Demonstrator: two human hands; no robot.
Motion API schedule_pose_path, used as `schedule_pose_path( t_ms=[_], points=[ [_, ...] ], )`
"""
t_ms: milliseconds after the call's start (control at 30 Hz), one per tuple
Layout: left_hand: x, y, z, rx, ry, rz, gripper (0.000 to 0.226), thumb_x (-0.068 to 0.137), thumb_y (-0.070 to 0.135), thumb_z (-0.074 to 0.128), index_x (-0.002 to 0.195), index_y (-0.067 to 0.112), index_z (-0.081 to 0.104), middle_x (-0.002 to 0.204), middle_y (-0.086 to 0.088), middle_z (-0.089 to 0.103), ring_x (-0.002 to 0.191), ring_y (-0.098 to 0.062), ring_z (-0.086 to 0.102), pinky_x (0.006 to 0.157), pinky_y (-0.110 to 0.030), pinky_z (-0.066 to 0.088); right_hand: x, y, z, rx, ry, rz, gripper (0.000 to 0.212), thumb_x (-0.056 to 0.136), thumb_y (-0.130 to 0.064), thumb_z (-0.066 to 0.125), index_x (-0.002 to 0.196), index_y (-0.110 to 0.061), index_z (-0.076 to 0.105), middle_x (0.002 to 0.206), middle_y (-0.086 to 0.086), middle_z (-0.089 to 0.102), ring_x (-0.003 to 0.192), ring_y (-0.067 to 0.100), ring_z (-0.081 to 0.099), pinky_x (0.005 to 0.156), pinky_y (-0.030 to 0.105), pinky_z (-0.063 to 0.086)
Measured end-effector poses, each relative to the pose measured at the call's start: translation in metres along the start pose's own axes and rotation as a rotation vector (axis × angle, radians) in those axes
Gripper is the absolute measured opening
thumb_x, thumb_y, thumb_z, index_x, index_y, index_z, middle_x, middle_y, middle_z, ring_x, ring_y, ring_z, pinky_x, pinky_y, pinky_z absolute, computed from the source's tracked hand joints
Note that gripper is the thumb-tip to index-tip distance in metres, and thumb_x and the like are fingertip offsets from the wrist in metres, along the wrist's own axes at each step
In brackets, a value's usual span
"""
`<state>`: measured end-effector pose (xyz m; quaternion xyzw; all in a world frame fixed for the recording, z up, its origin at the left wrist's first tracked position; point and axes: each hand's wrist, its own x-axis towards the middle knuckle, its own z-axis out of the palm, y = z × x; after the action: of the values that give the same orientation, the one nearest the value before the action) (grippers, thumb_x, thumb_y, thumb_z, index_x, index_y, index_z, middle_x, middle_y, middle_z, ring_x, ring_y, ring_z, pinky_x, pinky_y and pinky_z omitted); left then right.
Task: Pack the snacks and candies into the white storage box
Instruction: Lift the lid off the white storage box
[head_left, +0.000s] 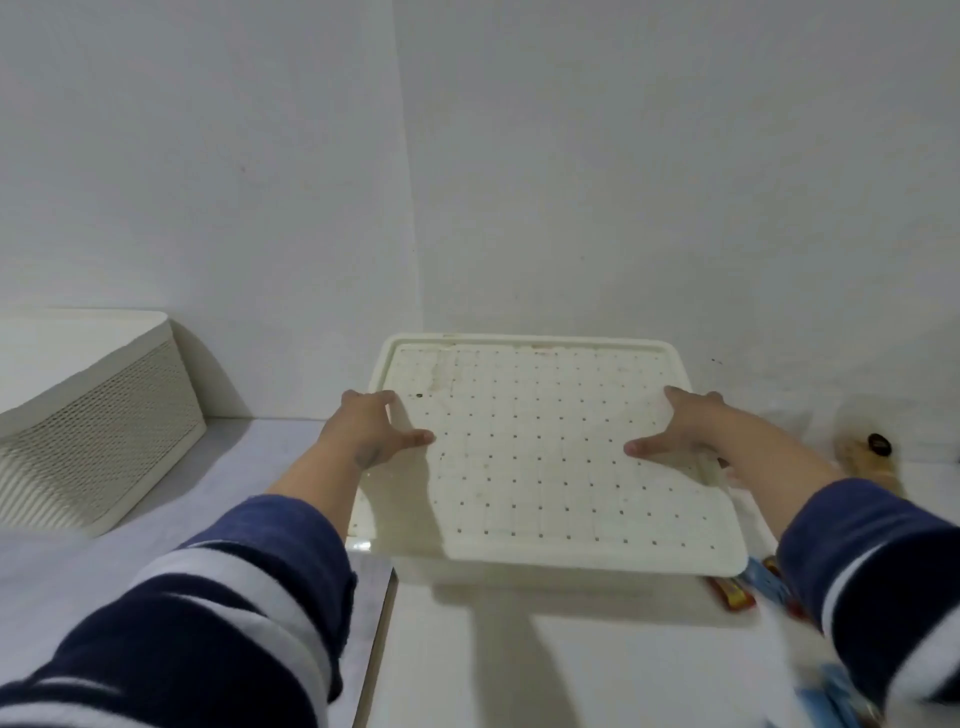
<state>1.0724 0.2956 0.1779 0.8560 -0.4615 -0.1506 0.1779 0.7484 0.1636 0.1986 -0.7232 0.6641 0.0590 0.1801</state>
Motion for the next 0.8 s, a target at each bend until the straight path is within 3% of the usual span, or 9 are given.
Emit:
schedule_pose_path(
  t_ms=[233,400,667,800],
  points=[
    [-0.117,-0.066,0.033,-0.009,-0.035,-0.024,0.087,0.072,0.059,0.071,0.144,0.024,0.036,0.145,-0.01,0.03,0.117,-0.032,0.051,0.093,-0.038,0.046,-0.096,0.019,0.083,0.025,-0.119,0.054,0.13,0.063,-0.059,0.079,0.152,-0.026,-0.011,0.159,0.016,-0.001,0.142,0.041,0.02,0.112,0.05,0.033],
    [-0.176,-0.113,0.05,-0.018,-0.06,-0.061,0.082,0.075,0.052,0.073,0.143,0.024,0.037,0.144,-0.01,0.031,0.117,-0.033,0.051,0.094,-0.04,0.048,-0.151,0.019,0.137,-0.011,-0.202,0.086,0.129,0.065,-0.059,0.077,0.15,-0.029,-0.015,0.158,0.018,-0.003,0.14,0.041,0.023,0.107,0.051,0.04],
    [-0.218,-0.178,0.089,-0.031,-0.186,-0.19,0.083,0.076,0.049,0.073,0.144,0.023,0.034,0.143,-0.012,0.03,0.114,-0.033,0.053,0.094,-0.04,0.051,-0.171,0.004,0.21,-0.019,-0.318,0.086,0.12,0.073,-0.054,0.073,0.151,-0.028,-0.015,0.157,0.017,-0.001,0.141,0.039,0.022,0.112,0.045,0.029],
    [-0.22,-0.191,0.107,-0.005,-0.246,-0.268,0.084,0.074,0.049,0.075,0.143,0.022,0.036,0.144,-0.014,0.029,0.125,-0.034,0.043,0.101,-0.043,0.046,-0.165,-0.001,0.241,-0.047,-0.37,0.087,0.118,0.074,-0.054,0.072,0.151,-0.028,-0.013,0.157,0.016,-0.001,0.142,0.039,0.02,0.116,0.047,0.027]
  ],
)
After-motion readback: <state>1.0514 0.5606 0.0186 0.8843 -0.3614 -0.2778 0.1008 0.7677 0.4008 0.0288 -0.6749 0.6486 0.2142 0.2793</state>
